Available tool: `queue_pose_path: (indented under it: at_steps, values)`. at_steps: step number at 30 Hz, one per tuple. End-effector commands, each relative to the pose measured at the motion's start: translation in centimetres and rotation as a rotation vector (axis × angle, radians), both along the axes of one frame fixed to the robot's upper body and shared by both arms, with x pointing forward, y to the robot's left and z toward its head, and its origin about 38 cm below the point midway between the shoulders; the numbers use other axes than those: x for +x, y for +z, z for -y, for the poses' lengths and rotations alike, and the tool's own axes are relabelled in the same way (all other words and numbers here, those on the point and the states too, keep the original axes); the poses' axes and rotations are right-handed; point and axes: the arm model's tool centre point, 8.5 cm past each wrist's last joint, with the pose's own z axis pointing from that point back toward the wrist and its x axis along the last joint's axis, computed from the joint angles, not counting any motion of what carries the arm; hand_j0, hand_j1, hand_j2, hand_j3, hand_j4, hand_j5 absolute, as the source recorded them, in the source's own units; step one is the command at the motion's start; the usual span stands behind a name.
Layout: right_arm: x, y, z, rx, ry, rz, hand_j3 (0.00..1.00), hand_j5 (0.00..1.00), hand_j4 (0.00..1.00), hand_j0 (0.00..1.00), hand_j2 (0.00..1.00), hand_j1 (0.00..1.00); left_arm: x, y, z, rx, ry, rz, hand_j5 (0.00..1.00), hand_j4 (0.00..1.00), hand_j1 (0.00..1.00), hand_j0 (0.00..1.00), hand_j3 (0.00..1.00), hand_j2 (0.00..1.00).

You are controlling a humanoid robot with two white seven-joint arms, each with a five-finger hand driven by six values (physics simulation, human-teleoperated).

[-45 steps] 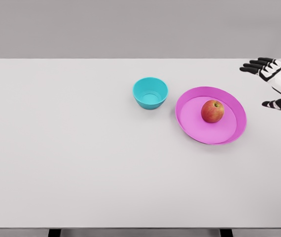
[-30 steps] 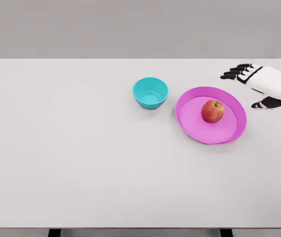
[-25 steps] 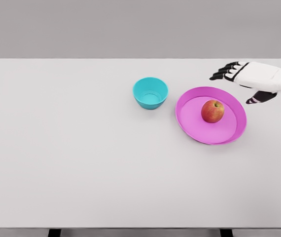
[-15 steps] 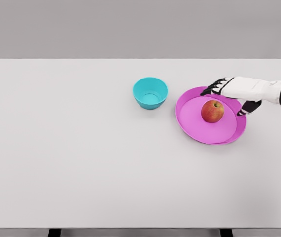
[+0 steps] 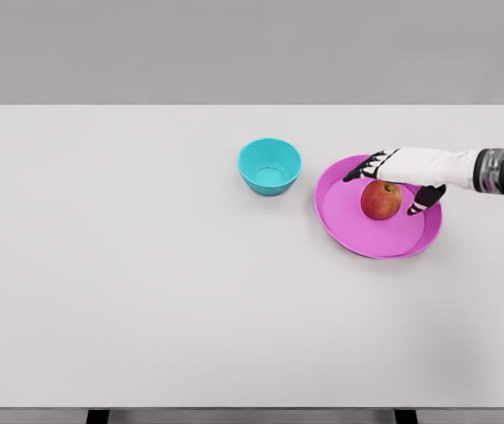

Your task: Put the apple from the pink plate into the blue bowl with your right arm

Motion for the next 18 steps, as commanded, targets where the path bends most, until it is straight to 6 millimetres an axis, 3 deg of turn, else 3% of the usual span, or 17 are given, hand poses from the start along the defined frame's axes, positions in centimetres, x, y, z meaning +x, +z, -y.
queue_pose_path:
  at_steps: [1,15,18]
  values:
    - [0.1,-0.2,-0.1,0.007,-0.003,-0.005,1.00,1.00,1.00,1.00,1.00,1.00,0.0,0.0,0.0,0.000,0.000,0.000,1.00,1.00,1.00,1.00,1.00,1.00]
    - [0.3,-1.2,-0.7,-0.016,0.008,-0.034,1.00,1.00,1.00,1.00,1.00,1.00,0.0,0.0,0.0,0.000,0.001,0.000,1.00,1.00,1.00,1.00,1.00,1.00]
    - [0.2,-1.5,-0.7,-0.022,0.013,-0.042,0.85,0.85,0.85,0.85,0.85,0.85,0.0,0.0,0.0,0.000,0.000,0.000,1.00,1.00,1.00,1.00,1.00,1.00]
